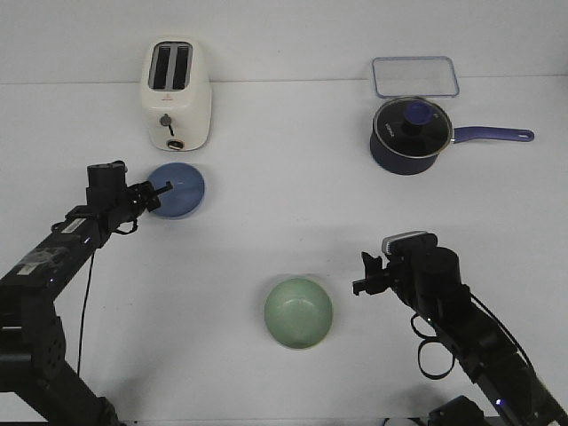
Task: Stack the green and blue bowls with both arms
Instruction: 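Reach the left gripper forward and grasp the light blue bowl rim, then carry the blue bowl with the left gripper over the green bowl, then lower the blue bowl into the green bowl and open the left gripper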
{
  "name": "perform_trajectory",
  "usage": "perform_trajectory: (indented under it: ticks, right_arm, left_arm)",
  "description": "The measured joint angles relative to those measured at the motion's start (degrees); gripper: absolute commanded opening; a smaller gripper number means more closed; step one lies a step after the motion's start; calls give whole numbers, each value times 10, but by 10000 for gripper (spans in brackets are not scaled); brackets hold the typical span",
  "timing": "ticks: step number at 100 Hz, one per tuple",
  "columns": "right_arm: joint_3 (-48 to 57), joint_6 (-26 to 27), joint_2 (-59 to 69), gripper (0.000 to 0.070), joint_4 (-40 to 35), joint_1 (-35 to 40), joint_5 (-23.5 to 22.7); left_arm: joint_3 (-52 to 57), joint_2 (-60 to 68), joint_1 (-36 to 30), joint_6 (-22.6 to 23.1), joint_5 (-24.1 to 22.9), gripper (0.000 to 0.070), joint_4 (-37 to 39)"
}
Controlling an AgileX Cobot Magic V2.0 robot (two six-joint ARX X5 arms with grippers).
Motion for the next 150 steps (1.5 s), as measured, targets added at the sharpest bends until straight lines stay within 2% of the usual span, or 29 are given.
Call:
perform_trajectory:
  ticks: [10, 30, 39, 58, 78, 94, 99, 111, 117, 139, 142, 145, 150]
  right_arm:
    - [-46, 3, -41, 274, 12, -29, 3]
    - [-112, 9, -75, 274, 6, -80, -7]
    - [-115, 12, -75, 274, 6, -82, -25]
    - [-115, 14, -76, 274, 14, -82, -28]
    - [-115, 14, -76, 274, 16, -82, -31]
    - [-115, 14, -76, 274, 16, -82, -40]
    - [-115, 14, -76, 274, 16, -82, -41]
    - [-115, 14, -76, 274, 16, -82, -41]
    - [-115, 14, -76, 274, 16, -82, -40]
    - [-115, 14, -76, 274, 19, -82, -40]
    - [-115, 14, -76, 267, 22, -82, -40]
    - [-115, 13, -77, 242, 26, -82, -40]
    - [-115, 13, -80, 144, 30, -82, -41]
  left_arm:
    - [0, -38, 0, 11, 23, 13, -39]
    - [-15, -158, -30, 37, 107, 13, -97]
    - [-56, -223, -76, 46, 112, 13, -96]
    - [-129, -308, -210, 47, 118, 13, -95]
    - [-139, -280, -335, 43, 119, 13, -68]
    - [-139, -231, -388, 43, 119, 20, -42]
    - [-139, -214, -394, 43, 119, 75, -34]
    - [-139, -192, -403, 43, 119, 377, -27]
    - [-139, -192, -405, 43, 120, 422, -26]
    - [-139, -241, -369, 66, 113, 395, -56]
    - [-139, -257, -356, 71, 102, 343, -62]
    - [-139, -275, -343, 76, 89, 262, -68]
    - [-139, -306, -320, 82, 61, 92, -78]
